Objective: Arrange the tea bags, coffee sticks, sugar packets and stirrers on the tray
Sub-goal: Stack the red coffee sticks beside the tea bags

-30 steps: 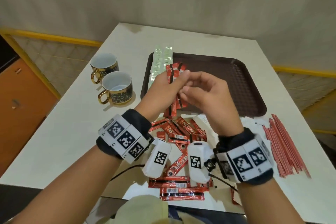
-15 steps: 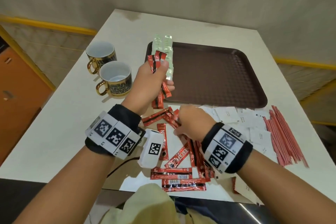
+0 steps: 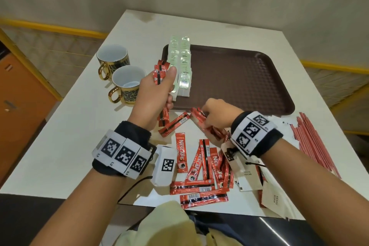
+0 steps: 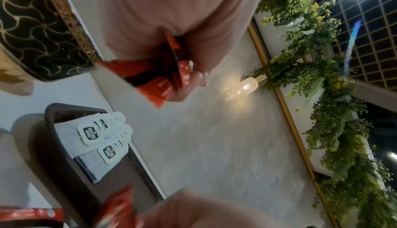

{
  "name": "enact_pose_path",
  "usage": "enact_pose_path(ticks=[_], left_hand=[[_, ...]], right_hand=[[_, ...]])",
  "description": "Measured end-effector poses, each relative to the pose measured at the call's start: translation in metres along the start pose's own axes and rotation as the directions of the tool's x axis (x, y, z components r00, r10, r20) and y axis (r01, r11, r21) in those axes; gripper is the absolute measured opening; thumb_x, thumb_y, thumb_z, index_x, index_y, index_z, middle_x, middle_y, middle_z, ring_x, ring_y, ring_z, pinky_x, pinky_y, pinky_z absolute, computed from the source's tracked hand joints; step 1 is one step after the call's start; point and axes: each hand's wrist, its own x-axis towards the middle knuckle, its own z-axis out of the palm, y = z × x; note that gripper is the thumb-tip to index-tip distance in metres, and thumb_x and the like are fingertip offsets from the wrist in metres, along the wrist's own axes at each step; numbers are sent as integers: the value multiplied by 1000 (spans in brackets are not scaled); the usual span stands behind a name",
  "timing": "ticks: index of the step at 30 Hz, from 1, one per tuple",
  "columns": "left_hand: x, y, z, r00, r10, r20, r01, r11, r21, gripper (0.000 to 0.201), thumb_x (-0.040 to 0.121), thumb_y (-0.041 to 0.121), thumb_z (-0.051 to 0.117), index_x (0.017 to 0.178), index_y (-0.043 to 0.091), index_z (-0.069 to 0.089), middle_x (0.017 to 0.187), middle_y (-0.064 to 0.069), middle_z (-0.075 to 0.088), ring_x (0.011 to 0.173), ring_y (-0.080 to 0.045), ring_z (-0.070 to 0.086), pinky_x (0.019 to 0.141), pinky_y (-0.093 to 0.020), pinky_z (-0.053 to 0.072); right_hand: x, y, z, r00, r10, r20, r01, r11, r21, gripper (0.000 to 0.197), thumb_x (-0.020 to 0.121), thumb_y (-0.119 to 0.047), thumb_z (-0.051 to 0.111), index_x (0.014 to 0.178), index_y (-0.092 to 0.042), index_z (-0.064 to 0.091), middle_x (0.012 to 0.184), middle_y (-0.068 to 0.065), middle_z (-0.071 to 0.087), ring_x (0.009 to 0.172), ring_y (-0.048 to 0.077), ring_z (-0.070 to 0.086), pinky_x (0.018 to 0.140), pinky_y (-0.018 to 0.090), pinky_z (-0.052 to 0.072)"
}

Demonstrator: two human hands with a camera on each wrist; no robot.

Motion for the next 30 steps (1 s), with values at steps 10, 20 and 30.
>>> enact_pose_path(ticks=[10, 20, 30], left_hand=[[-9, -4, 24, 996, 94, -1, -94, 993, 71, 32, 90, 47, 61, 102, 18, 66, 89, 3, 73, 78, -7, 70, 66, -19, 52], [-12, -4, 34, 999, 29, 34, -23, 986, -168, 39, 87, 30, 71, 113, 2, 64, 99, -13, 71, 97, -24, 70, 85, -35, 56], [-25, 6, 49, 994, 105, 30, -101, 986, -133, 16, 89, 30, 69, 98, 17, 66, 99, -12, 73, 95, -25, 71, 94, -49, 54]], right_hand=[[-38, -32, -14, 903, -213, -373, 422, 607, 674, 14, 91, 2, 55, 103, 5, 62, 97, 24, 68, 89, 36, 69, 86, 50, 55], [-46, -44, -1, 892, -168, -419, 432, 589, 683, 20, 93, 1, 41, 102, 11, 55, 88, 26, 59, 74, 39, 55, 69, 47, 46], [-62, -28, -11, 829, -14, -559, 515, 407, 755, 34, 94, 3, 42, 98, -5, 74, 101, 18, 70, 94, 29, 70, 87, 51, 55]])
